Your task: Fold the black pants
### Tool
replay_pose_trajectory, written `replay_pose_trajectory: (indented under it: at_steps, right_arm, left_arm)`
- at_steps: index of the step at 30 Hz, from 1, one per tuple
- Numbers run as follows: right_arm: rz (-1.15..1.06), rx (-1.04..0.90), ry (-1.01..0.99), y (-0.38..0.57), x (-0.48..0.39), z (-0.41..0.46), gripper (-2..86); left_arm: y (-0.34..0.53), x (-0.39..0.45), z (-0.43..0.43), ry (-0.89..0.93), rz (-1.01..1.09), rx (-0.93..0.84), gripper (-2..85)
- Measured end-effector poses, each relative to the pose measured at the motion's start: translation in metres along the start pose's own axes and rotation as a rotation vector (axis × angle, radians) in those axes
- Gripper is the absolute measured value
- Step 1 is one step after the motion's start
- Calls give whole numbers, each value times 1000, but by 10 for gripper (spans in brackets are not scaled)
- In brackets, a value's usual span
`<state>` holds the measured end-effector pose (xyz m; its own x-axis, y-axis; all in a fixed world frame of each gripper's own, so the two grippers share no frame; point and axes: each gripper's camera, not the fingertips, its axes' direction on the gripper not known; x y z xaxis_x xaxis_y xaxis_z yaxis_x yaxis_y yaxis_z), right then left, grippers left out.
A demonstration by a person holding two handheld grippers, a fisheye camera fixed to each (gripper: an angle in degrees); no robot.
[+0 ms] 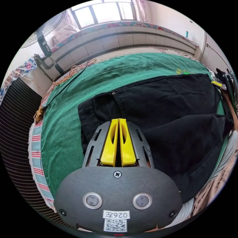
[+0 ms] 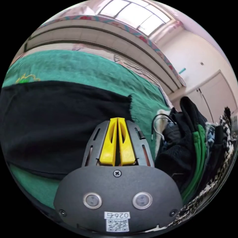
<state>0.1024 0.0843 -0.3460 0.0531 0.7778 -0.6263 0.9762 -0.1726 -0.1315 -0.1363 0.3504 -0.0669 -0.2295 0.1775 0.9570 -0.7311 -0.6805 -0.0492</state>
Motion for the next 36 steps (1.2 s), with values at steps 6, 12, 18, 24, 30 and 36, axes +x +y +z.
replay_pose_trajectory:
  at_steps: [6,12,18,24,30,36]
  right_arm:
    - [241,200,-17,-42,58,-213,-13]
    - [477,665,-307,12,138,-553,-11]
    - [463,1112,-360,68,123,-804,-10]
    - [304,907,-229,10,27,-848,-9]
    - [278,673,-323,-65,-23,-761,-9]
    - [381,464,-436,-156,-32,-646,-3]
  left_arm:
    - [27,-30,-89,7,-169,246,-9]
    - [106,-31,-259,87,-216,859,0]
    - [168,-14,-307,222,-92,969,43]
    - [179,-16,-243,209,-77,505,83]
    - [161,-35,-183,434,-148,210,154]
    - [127,-24,-159,365,-71,39,121]
